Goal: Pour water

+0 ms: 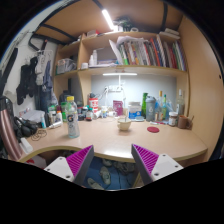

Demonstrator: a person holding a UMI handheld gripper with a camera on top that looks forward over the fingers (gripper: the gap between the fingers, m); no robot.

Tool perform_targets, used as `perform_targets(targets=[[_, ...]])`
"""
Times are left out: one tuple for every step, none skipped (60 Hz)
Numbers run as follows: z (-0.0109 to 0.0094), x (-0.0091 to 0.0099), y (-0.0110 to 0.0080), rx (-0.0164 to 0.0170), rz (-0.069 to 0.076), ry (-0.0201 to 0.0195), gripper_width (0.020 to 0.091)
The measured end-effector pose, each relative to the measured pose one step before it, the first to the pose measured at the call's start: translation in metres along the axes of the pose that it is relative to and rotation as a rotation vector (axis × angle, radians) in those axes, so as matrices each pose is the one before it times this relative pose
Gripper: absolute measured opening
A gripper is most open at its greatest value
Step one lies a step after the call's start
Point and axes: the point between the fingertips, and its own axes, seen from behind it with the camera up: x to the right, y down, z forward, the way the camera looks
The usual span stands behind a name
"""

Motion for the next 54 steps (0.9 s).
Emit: perform_targets(targets=[[0.00165, -0.00258, -0.00153, 0.00627, 0.0018, 0.00521, 0.0838], [0.00016, 0.00043, -0.00096, 0.00353, 0.0026, 0.00207, 0.0839], [-0.00076, -0.00018, -0.00043, 0.00089, 0.0031, 0.00081, 0.0838], [-0.00072, -0.00005, -0.00034, 0.00006, 0.0036, 0.00082, 0.0839], [-0.00076, -0.00012, -0.00024, 0.00002, 0.0043, 0.00055, 0.0839], [-0.00067, -0.00044, -0.0005, 0.00066, 0.0046, 0.00078, 0.0839], [-0.00036, -0.00042, -0.00005, 0.00005, 0.0047, 0.0001, 0.0837], [-0.00031, -0.00065, 0.00031, -0.00131, 0.0032, -0.00025, 0.0837], [-0.0003, -0.0006, 0.0005, -0.00247, 0.0023, -0.00079, 0.0839], [0.0001, -0.00039, 0.00064, -0.00225, 0.0014, -0.00145, 0.0839], [0.00329, 0.00038, 0.00032, -0.00024, 0.0003, -0.00096, 0.0839], [-0.00094, -0.00055, 0.00045, -0.00211, 0.0012, -0.00066, 0.0837], [-0.00052, -0.00045, 0.00087, -0.00238, 0.0009, -0.00061, 0.0838], [-0.0002, -0.00032, 0.00071, -0.00243, -0.0008, -0.00069, 0.0839], [0.00009, -0.0006, 0.00051, -0.00192, -0.0023, -0.00117, 0.0837], [0.00031, -0.00023, 0.00042, -0.00059, -0.003, -0.00115, 0.084], [0.00055, -0.0005, 0.00023, 0.00068, -0.0034, -0.00129, 0.084], [0.00073, -0.00041, -0.00032, 0.00162, -0.0041, -0.00184, 0.0838], [0.00099, -0.0005, 0.0, 0.00111, -0.0051, -0.00249, 0.0838], [0.00123, -0.00091, 0.00005, 0.00124, -0.0053, -0.00323, 0.0837], [0.00138, -0.00169, 0.00002, 0.00141, -0.0056, -0.00381, 0.084], [0.00137, -0.00201, 0.00033, 0.00168, -0.0067, -0.00508, 0.0842], [0.00189, -0.00248, 0.00095, 0.00101, -0.009, -0.00735, 0.0841], [0.00207, -0.00363, 0.00144, -0.00103, -0.0109, -0.01047, 0.084], [0.00242, -0.00389, 0.00181, -0.00335, -0.0122, -0.01213, 0.0841], [0.0021, -0.00354, 0.00183, -0.00371, -0.0118, -0.01144, 0.0842], [0.00202, -0.00321, 0.00122, -0.00232, -0.0099, -0.00972, 0.0843], [0.00217, -0.00278, 0.00049, -0.00003, -0.0083, -0.00728, 0.0842], [0.00243, -0.00321, -0.00025, 0.00259, -0.0071, -0.00658, 0.0844], [0.00242, -0.00307, -0.0011, 0.00616, -0.0054, -0.00658, 0.085], [0.00275, -0.00352, -0.00174, 0.00863, -0.0039, -0.00658, 0.0846], [0.00311, -0.00381, -0.00203, 0.00897, -0.0035, -0.00707, 0.0847], [0.00356, -0.00453, -0.00168, 0.00882, -0.0022, -0.00818, 0.0844], [0.0037, -0.00412, -0.00136, 0.00709, -0.002, -0.0091, 0.0845], [0.00394, -0.00482, -0.00099, 0.00564, -0.0008, -0.00962, 0.0846], [0.00422, -0.00454, -0.00053, 0.00369, 0.0006, -0.01044, 0.0845], [0.00463, -0.00477, -0.00087, 0.00412, 0.003, -0.01115, 0.0849], [0.00493, -0.0056, -0.0013, 0.00564, 0.005, -0.01253, 0.0846], [0.00499, -0.00614, -0.00149, 0.00723, 0.0059, -0.01414, 0.0845], [0.00538, -0.00606, -0.00166, 0.00797, 0.0057, -0.0158, 0.0846], [0.00563, -0.00596, -0.00163, 0.00722, 0.0056, -0.01673, 0.0845], [0.00637, -0.00602, -0.00122, 0.0063, 0.0062, -0.01593, 0.0847], [0.00646, -0.00585, -0.00112, 0.00459, 0.0073, -0.01518, 0.0848], [0.00637, -0.00562, -0.00146, 0.00435, 0.0072, -0.01465, 0.0845], [0.00717, -0.00553, -0.00139, 0.0046, 0.0058, -0.01428, 0.0847], [0.00454, -0.00307, -0.00164, 0.00441, 0.0042, -0.01985, 0.0847], [0.00969, -0.00837, -0.00188, 0.00999, 0.0015, -0.01122, 0.0847], [0.00719, -0.0057, -0.00241, 0.01036, 0.0004, -0.01724, 0.085], [0.0051, -0.00321, -0.00271, 0.00837, -0.0002, -0.02045, 0.0848], [0.00747, -0.00415, -0.00169, 0.00703, -0.0016, -0.01192, 0.0844], [0.00764, -0.00377, -0.00111, 0.00495, -0.0025, -0.00946, 0.0845], [0.00778, -0.00341, -0.00137, 0.00431, -0.0037, -0.0073, 0.0845], [0.0078, -0.00268, -0.00138, 0.00589, -0.0045, -0.00643, 0.0844], [0.0079, -0.00259, -0.00168, 0.0066, -0.0047, -0.006, 0.0845]])
